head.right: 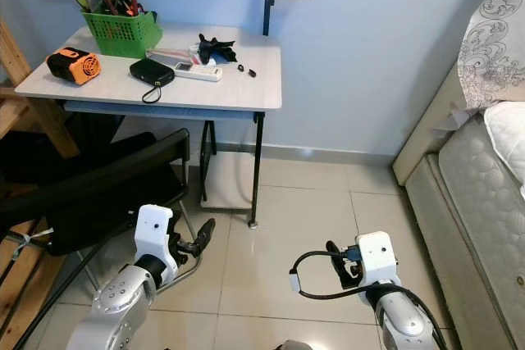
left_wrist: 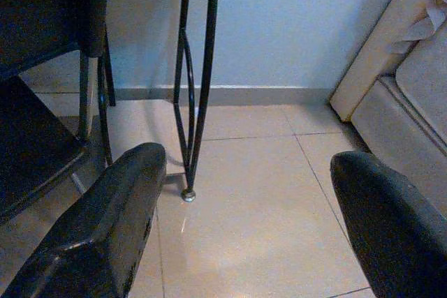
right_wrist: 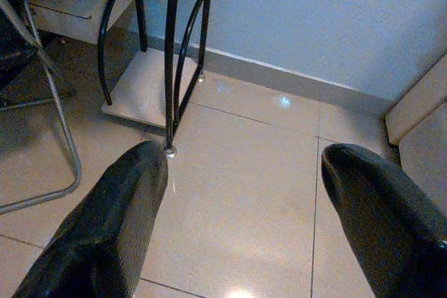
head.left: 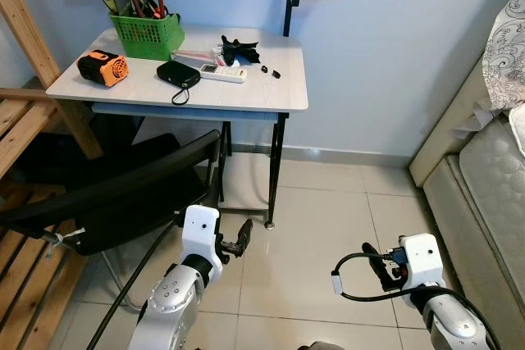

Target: Clean up the room

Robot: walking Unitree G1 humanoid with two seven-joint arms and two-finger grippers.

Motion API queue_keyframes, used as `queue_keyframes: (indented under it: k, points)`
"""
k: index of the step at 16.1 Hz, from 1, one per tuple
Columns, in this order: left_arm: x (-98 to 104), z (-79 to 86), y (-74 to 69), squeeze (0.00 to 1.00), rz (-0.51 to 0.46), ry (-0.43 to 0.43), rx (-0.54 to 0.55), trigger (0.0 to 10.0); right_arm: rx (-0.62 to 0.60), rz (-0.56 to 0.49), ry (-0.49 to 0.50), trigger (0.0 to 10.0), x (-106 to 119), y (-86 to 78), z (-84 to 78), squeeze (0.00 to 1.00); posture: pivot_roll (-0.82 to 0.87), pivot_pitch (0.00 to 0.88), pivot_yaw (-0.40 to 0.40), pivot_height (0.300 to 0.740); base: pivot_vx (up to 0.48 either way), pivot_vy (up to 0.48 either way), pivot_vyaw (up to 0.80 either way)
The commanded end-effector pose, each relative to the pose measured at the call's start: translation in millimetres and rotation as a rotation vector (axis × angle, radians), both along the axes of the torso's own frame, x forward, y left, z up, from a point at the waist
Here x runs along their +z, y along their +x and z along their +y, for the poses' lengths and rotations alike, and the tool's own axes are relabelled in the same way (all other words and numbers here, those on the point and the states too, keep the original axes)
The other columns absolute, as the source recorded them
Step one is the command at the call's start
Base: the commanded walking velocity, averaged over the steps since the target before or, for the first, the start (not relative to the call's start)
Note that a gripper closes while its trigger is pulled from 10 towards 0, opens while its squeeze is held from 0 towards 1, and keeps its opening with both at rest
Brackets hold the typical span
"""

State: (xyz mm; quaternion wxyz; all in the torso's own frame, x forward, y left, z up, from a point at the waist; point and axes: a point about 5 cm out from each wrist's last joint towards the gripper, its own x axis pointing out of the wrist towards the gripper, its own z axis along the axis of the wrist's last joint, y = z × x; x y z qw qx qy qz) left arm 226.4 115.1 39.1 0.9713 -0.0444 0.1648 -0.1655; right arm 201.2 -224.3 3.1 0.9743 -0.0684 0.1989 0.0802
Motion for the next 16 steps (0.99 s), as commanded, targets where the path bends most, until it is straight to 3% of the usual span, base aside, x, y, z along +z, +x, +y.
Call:
queue_keyframes:
  k: [1,2,3,5,6,7,8,9,10,12,13,16]
  points:
    - [33,7.9,68.7,0.00,-0.065,0.039,0.032,10.0,0.007,-0.219,0.212,10.0,65,86.7,81.7,0.00,-0.13,0.000,0.073,0.731,0.000,0.000,0.00]
    - [39,25.6,54.9,0.00,-0.184,0.092,0.072,10.0,-0.183,-0.160,0.272,10.0,48,78.4,61.8,0.00,-0.13,0.000,0.080,0.731,0.000,0.000,0.00]
    - [38,28.8,51.6,0.00,-0.195,0.099,0.082,10.0,-0.195,-0.174,0.225,10.0,48,77.2,59.0,0.00,-0.13,0.000,0.080,0.731,0.000,0.000,0.00]
    - [40,31.1,53.4,0.00,-0.223,0.120,0.084,10.0,-0.083,-0.285,0.092,10.0,58,78.6,73.2,0.00,-0.15,0.000,0.085,0.731,0.000,0.000,0.00]
    - [43,30.1,57.0,0.00,-0.246,0.077,0.098,10.0,-0.075,-0.254,0.165,10.0,58,78.1,75.5,0.00,-0.15,0.000,0.086,0.731,0.000,0.000,0.00]
    - [44,31.9,50.5,1.00,-0.256,0.036,0.110,10.0,-0.092,-0.234,0.102,10.0,58,71.3,64.2,0.00,-0.16,0.000,0.084,0.727,0.000,0.000,-0.47]
    - [41,33.2,42.7,1.00,-0.250,0.017,0.114,10.0,-0.107,-0.239,0.036,10.0,58,63.1,50.5,0.03,-0.15,0.000,0.073,0.723,0.000,0.000,-0.51]
    - [39,32.6,42.6,1.00,-0.241,0.017,0.126,10.0,-0.119,-0.234,0.004,10.0,56,60.2,40.4,1.00,-0.15,0.000,0.053,0.723,0.000,0.000,-0.53]
    - [39,28.2,46.9,1.00,-0.247,0.020,0.138,10.0,-0.124,-0.230,-0.026,10.0,53,60.3,28.3,1.00,-0.14,0.000,0.032,0.723,0.000,0.000,-0.60]
    - [41,25.1,54.0,1.00,-0.265,0.010,0.134,10.0,-0.124,-0.232,-0.026,10.0,52,70.2,35.4,1.00,-0.13,0.000,0.025,0.723,0.000,0.000,-0.60]
    - [42,25.7,55.5,0.00,-0.272,0.030,0.119,10.0,-0.119,-0.232,-0.011,10.0,52,72.2,41.7,1.00,-0.13,0.000,0.028,0.723,0.000,0.472,-0.60]
    - [37,22.3,55.7,0.00,-0.260,0.040,0.075,10.0,-0.124,-0.259,0.007,10.0,54,72.9,42.5,1.00,-0.14,0.000,0.035,0.723,0.000,0.231,-0.60]
